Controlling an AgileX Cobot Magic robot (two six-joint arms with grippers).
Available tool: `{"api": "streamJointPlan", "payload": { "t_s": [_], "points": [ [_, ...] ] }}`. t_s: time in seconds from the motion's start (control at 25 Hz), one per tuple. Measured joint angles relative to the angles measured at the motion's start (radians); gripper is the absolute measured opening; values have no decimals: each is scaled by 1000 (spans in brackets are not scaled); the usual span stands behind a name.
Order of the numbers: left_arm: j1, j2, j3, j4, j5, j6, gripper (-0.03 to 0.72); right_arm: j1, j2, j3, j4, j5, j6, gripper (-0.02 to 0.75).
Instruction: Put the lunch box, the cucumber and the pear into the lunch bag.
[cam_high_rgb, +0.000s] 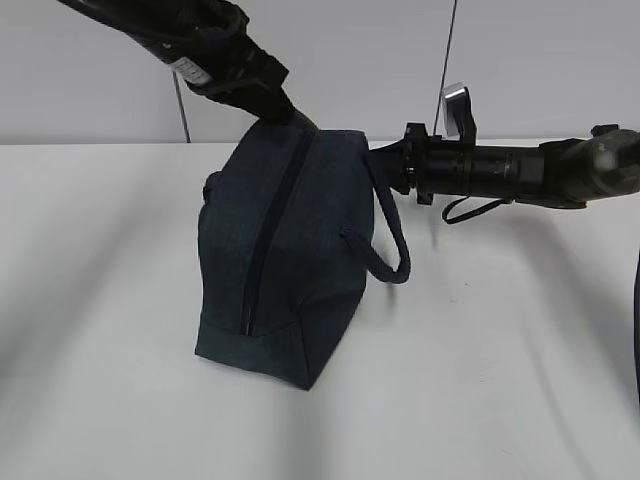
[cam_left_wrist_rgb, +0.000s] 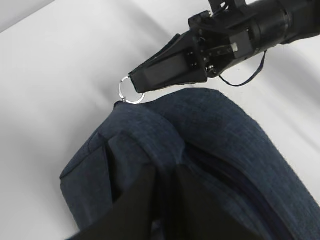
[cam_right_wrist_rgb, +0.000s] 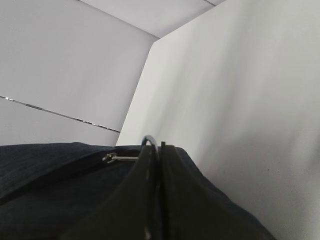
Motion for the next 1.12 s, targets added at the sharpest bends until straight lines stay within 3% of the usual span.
{"api": "streamJointPlan", "payload": {
  "t_s": [1.12],
  "points": [
    [0,-19,10,-5,-24,21,27,0,16,-10,-96,-81,80,1]
  ]
}}
